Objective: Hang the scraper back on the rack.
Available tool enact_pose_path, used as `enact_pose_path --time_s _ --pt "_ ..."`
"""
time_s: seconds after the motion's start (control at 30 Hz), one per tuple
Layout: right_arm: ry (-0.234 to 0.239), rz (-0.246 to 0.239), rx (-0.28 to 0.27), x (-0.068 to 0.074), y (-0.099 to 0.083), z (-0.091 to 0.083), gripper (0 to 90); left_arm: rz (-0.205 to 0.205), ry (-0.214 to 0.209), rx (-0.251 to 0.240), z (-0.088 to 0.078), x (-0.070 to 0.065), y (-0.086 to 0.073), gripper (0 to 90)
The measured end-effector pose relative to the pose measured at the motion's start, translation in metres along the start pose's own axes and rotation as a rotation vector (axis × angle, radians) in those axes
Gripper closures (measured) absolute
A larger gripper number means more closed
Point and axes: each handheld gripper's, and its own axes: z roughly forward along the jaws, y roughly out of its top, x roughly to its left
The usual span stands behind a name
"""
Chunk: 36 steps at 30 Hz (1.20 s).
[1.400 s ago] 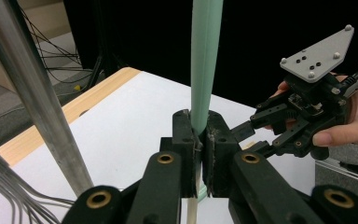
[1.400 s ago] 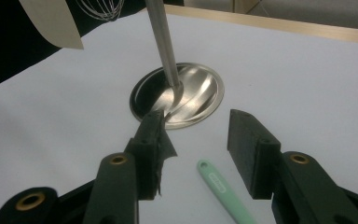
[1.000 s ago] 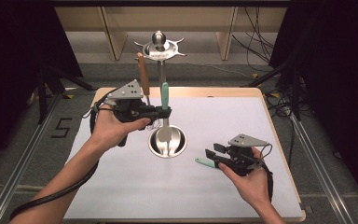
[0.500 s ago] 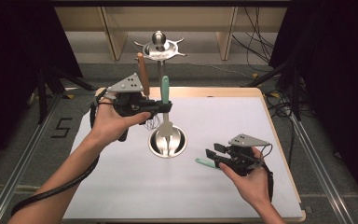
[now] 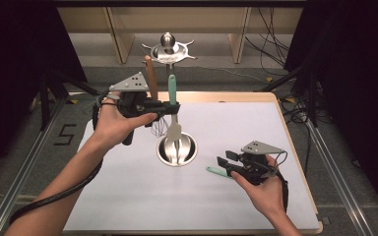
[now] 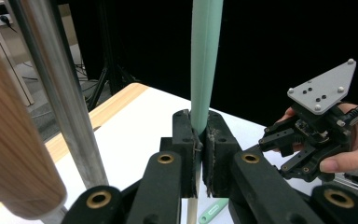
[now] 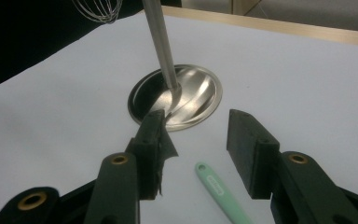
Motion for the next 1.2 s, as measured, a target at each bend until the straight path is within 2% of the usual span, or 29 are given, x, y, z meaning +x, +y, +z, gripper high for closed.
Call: enact_pose_path --time_s 0.03,0.1,0.13,0.17,0.2,0.23,0.27,0.3,0.37,0.4,0.43,0.47,0.53,0.57,0.63,0.7,0.73,0.87,1.0,1.03,1.2 --pt "0.007 0.007 -0.012 0.000 0.000 0.001 57.9 -0.009 0.004 0.006 -0.001 -0.001 0.001 83.9" --pt "0.006 0.003 -0.014 0.000 0.000 0.001 57.9 0.010 -0.002 0.005 -0.001 0.001 0.002 83.9" --pt "0.006 0.003 -0.014 0.000 0.000 0.001 57.9 -0.013 -0.002 0.004 -0.002 0.000 0.002 83.9" --pt "0.008 0.003 -0.014 0.001 0.000 0.001 57.9 -0.001 -0.007 0.002 -0.002 0.001 0.003 83.9" --pt "0.005 -0.005 -0.004 0.000 0.000 0.000 58.0 -0.009 -0.003 0.007 -0.002 0.000 0.004 83.9" --pt "0.003 -0.003 0.002 0.001 0.000 0.000 58.0 0.007 -0.011 0.002 -0.002 0.001 0.005 83.9" --pt "-0.019 -0.051 -0.007 -0.002 0.001 0.000 58.0 0.024 -0.010 0.002 -0.002 0.002 0.006 83.9" --pt "-0.017 -0.054 -0.007 -0.003 0.001 0.000 58.0 0.005 0.000 0.012 -0.002 0.000 0.006 83.9" --pt "-0.017 -0.054 -0.009 -0.002 0.001 0.000 58.1 0.028 -0.005 0.010 -0.002 0.000 0.008 83.9" --pt "-0.011 -0.045 -0.004 -0.002 0.001 0.000 58.1 0.015 -0.008 0.009 -0.002 -0.001 0.009 83.9" --pt "0.005 -0.003 0.003 0.001 0.000 0.001 58.1 0.030 -0.013 0.003 -0.002 0.000 0.010 83.9" --pt "0.001 -0.017 -0.002 0.000 0.000 0.001 58.1 0.009 -0.007 0.007 -0.002 -0.002 0.010 83.9" --pt "-0.005 -0.014 -0.006 0.000 0.000 0.001 58.1 0.029 -0.015 0.002 -0.002 0.000 0.012 83.9" --pt "-0.005 -0.014 -0.006 0.000 0.000 0.001 58.1 0.009 -0.015 0.001 -0.003 -0.001 0.012 83.9" --pt "-0.004 0.007 0.014 0.002 0.000 -0.001 58.1 0.022 -0.018 0.000 -0.003 0.000 0.014 83.9" --pt "-0.004 0.001 0.011 0.001 0.000 -0.001 58.1 0.017 -0.017 0.001 -0.003 0.000 0.015 83.9" --pt "-0.005 -0.010 0.006 0.000 0.000 0.000 58.1 -0.002 -0.013 0.005 -0.004 -0.001 0.015 83.9" --pt "-0.002 -0.002 0.005 0.001 0.000 0.000 58.1 0.006 -0.020 0.001 -0.003 0.001 0.015 83.9" --pt "0.000 0.004 0.007 0.002 0.000 -0.001 58.1 -0.007 -0.025 -0.001 -0.003 0.001 0.015 83.9" --pt "0.013 0.005 -0.011 0.001 0.000 0.001 58.1 -0.008 -0.025 0.001 -0.003 0.001 0.015 83.9" --pt "-0.004 -0.001 0.010 0.001 0.000 -0.001 58.2 -0.002 -0.026 0.000 -0.002 0.001 0.016 83.9"
